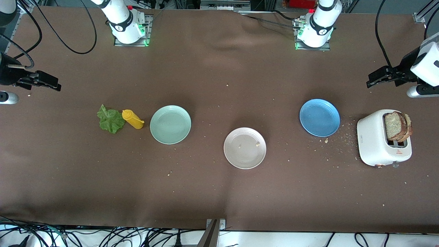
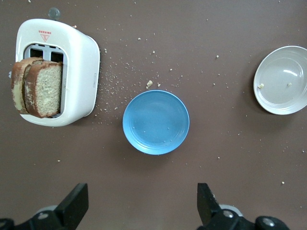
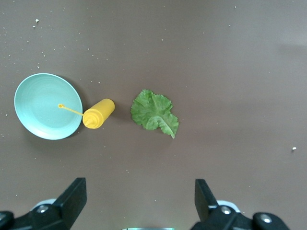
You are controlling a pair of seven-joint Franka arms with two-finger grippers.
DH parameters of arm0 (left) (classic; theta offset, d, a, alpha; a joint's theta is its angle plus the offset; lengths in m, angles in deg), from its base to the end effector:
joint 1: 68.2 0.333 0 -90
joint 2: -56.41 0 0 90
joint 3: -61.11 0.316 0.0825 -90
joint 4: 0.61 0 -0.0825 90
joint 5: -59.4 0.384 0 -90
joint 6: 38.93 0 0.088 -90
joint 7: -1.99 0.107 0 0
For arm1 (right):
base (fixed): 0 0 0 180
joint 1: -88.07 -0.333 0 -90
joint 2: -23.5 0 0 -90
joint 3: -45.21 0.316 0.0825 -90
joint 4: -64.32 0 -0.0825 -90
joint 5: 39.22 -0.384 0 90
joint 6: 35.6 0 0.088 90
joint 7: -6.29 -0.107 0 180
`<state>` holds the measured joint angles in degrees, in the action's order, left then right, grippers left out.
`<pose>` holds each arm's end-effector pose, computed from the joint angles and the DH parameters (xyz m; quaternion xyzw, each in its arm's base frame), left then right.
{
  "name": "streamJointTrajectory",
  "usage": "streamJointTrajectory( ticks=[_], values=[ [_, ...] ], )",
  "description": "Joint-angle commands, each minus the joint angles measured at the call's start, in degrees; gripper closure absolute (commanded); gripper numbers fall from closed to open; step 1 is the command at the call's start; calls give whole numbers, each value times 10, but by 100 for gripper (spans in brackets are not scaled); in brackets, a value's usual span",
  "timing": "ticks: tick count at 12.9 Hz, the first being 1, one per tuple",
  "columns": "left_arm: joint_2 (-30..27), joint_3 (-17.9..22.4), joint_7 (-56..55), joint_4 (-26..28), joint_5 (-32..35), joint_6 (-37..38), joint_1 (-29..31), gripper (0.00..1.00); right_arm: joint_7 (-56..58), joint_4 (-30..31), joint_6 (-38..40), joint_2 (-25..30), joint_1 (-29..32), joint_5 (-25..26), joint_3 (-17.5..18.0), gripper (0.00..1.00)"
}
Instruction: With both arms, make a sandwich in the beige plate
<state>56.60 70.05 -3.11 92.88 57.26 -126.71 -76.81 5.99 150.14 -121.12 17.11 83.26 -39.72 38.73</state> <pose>0.5486 -0.0011 0.5910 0.9974 0.0475 -0.0522 0.0163 0.5787 -0.0123 0.5893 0.9982 -0.0171 -0.0580 0.0012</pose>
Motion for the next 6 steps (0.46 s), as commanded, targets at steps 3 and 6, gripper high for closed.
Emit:
streamJointTrajectory(
  ticks=[3, 6],
  values=[
    [0, -6, 2, 5, 19, -8, 3, 0, 4, -10, 11, -1, 0, -11, -1, 0],
    [15, -2, 13, 5, 50, -11, 9, 0, 4, -10, 11, -1, 0, -11, -1, 0]
  ],
)
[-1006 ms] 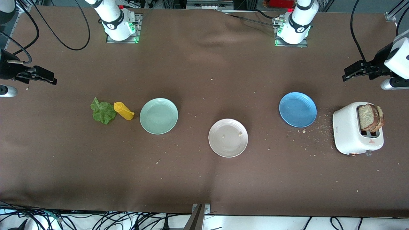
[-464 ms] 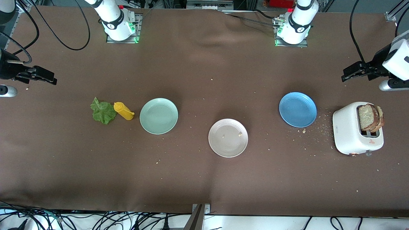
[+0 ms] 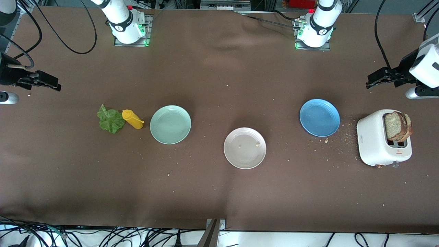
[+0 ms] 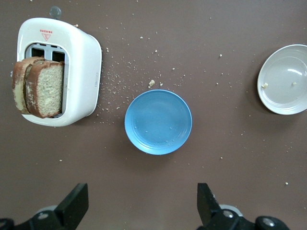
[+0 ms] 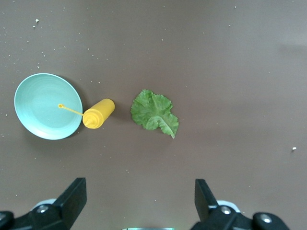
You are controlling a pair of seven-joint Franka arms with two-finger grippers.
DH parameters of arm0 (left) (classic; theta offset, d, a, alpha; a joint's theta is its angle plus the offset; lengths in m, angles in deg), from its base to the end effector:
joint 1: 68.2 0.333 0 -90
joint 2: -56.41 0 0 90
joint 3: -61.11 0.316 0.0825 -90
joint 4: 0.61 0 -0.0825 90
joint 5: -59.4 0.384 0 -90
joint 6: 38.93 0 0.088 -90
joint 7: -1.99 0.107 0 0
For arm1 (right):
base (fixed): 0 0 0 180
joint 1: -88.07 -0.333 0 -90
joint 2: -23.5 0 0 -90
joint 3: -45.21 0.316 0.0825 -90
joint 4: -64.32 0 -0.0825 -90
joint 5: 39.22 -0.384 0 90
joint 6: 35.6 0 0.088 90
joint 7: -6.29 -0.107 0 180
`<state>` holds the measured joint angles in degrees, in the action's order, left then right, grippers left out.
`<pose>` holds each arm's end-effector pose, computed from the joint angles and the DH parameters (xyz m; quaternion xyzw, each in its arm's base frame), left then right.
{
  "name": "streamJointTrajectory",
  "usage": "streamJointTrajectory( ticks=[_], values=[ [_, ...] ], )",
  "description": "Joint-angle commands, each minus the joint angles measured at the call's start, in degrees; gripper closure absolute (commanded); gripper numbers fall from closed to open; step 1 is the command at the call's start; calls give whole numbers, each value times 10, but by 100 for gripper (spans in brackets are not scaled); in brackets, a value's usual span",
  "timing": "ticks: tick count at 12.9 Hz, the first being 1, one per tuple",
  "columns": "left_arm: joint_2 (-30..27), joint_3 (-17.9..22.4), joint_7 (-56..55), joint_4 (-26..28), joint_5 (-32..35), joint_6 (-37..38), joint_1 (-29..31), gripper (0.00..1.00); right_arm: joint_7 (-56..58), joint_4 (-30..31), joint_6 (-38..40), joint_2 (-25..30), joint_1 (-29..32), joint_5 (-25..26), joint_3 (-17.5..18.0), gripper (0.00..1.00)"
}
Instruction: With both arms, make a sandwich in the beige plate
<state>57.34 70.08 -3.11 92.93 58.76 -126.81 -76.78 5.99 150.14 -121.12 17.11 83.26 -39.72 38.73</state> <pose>0.5520 0.0019 0.5837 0.9972 0.0480 -0.0575 0.0020 0.5787 -0.0123 0.5893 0.9982 -0.0171 -0.0580 0.0012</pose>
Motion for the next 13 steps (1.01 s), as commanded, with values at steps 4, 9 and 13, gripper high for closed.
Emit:
streamJointTrajectory(
  ticks=[4, 9, 13],
  values=[
    [56, -2, 67, 4, 44, -45, 49, 0, 4, -10, 10, -1, 0, -11, -1, 0],
    [116, -3, 153, 2, 37, -118, 116, 0, 4, -10, 10, -1, 0, -10, -1, 0],
    [160, -3, 184, 1, 38, -159, 128, 0, 4, -10, 11, -1, 0, -10, -1, 0]
  ],
)
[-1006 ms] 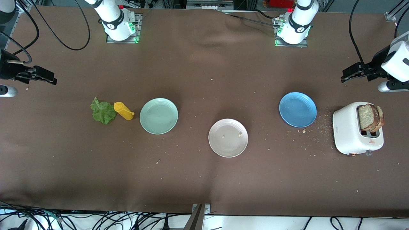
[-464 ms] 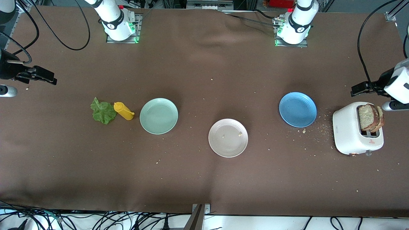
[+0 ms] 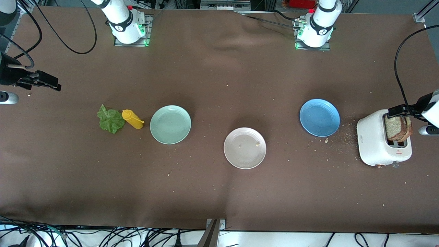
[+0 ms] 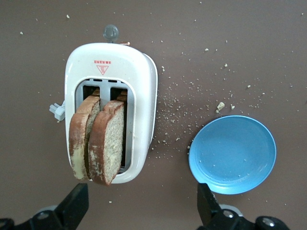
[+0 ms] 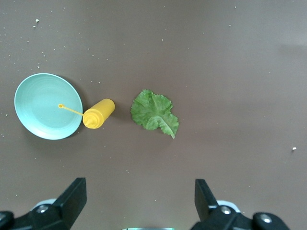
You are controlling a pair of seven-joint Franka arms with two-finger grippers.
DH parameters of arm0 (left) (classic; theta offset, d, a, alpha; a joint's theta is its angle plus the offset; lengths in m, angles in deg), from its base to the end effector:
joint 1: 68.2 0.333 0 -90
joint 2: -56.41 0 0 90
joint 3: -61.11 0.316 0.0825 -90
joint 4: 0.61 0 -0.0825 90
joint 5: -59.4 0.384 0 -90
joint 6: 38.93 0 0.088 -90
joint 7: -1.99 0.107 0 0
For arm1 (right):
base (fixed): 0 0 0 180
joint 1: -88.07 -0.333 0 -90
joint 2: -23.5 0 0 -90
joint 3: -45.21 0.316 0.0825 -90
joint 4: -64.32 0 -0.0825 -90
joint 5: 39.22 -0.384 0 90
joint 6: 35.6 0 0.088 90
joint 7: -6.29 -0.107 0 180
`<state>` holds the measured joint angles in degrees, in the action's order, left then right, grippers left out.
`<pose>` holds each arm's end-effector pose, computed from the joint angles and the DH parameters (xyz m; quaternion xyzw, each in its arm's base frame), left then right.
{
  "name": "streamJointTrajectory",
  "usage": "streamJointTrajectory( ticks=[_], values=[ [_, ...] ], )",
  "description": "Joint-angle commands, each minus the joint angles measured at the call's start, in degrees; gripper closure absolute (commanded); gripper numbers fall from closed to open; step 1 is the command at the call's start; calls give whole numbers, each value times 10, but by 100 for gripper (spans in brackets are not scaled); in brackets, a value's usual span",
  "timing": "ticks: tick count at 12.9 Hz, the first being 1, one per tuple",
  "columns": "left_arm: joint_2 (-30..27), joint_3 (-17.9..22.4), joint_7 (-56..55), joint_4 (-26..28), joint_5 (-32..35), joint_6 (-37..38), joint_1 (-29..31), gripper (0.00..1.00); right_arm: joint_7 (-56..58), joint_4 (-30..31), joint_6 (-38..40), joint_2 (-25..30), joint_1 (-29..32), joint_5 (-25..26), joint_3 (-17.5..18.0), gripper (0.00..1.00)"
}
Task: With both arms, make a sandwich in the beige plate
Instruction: 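Reach the left gripper down into the toaster and grasp a bread slice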
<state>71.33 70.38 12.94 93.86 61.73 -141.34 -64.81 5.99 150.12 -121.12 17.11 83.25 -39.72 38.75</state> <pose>0.6105 0.1322 0.4527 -0.9974 -0.0079 0.0662 0.0274 0.5787 -0.0120 0.5895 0.9982 -0.0168 -0.0578 0.0012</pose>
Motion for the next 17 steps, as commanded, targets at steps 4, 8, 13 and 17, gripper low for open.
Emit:
streamJointTrajectory(
  ticks=[4, 8, 13, 17],
  values=[
    [55, -6, 56, -10, 9, -42, 23, 0, 4, -10, 11, -1, 0, -11, -1, 0],
    [75, -6, 57, -10, 10, -64, 32, 0, 4, -10, 11, -1, 0, -11, -1, 0],
    [98, -7, 52, -10, 7, -84, 33, 0, 4, -10, 10, -1, 0, -10, -1, 0],
    [122, -9, 42, -12, 7, -90, 20, 0, 4, -10, 11, -1, 0, -10, -1, 0]
  ],
)
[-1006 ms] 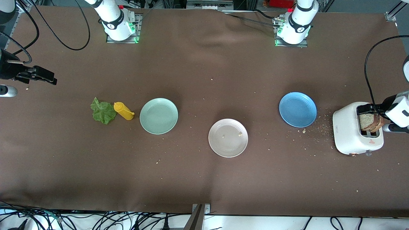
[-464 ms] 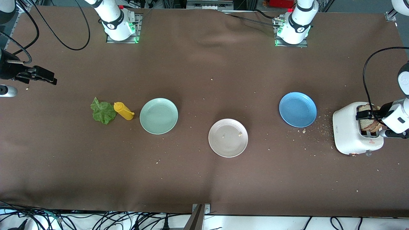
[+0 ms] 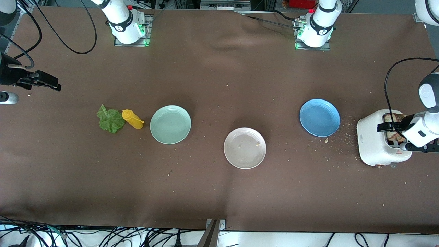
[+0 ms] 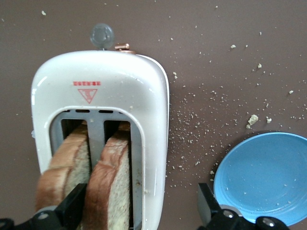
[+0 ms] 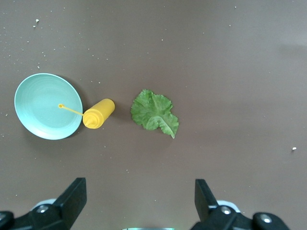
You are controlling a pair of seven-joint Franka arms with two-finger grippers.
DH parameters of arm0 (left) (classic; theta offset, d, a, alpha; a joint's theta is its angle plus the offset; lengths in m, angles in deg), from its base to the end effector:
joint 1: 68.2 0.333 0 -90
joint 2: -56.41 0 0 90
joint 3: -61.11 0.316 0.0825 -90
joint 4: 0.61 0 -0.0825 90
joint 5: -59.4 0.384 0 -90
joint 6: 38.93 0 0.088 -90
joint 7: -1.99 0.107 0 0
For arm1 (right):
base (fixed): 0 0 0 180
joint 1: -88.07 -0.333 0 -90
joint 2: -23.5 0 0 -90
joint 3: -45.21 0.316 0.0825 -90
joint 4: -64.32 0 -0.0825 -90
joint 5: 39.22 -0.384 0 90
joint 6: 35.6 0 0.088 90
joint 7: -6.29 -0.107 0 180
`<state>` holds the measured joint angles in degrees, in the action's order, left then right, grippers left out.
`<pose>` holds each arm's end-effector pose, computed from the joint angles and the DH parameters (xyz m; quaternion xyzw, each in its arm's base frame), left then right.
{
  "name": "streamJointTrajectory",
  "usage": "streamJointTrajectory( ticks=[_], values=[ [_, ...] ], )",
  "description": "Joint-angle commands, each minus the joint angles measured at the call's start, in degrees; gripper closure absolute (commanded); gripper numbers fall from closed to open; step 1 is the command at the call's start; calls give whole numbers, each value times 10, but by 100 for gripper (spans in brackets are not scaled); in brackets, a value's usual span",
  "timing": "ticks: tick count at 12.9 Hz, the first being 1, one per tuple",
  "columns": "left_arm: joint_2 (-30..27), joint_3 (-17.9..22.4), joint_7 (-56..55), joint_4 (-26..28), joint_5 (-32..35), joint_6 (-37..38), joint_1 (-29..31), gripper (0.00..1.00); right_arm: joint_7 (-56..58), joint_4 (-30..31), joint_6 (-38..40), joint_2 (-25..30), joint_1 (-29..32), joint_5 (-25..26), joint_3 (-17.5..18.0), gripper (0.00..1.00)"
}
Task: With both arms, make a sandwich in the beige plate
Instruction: 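Reach the left gripper down into the toaster and grasp a bread slice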
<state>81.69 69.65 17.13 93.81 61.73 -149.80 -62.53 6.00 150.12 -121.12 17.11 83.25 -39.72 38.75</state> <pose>0.6362 0.1535 0.3487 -0.9957 0.0214 0.0851 0.0300 0.5787 -0.0120 0.5895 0.9982 -0.0167 -0.0578 0.0012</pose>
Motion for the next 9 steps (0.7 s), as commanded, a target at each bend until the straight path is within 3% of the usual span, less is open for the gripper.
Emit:
streamJointTrajectory(
  ticks=[1, 2, 3, 6, 9],
  values=[
    [27, -2, 0, -25, 8, -6, -6, 1, 4, -10, 11, -1, 0, -10, -1, 0],
    [35, -2, 2, -40, 11, -5, -6, 3, 4, -10, 11, -1, 0, -10, -1, 0],
    [36, -2, 7, -42, 11, -5, -5, 15, 4, -10, 11, -1, 0, -10, -1, 0],
    [36, 0, 7, -42, 16, 0, -3, 64, 4, -10, 11, -1, 0, -10, -1, 0],
    [36, 0, 38, -42, 43, 7, 2, 98, 0, -10, 11, -1, 0, -11, -1, 0]
  ],
)
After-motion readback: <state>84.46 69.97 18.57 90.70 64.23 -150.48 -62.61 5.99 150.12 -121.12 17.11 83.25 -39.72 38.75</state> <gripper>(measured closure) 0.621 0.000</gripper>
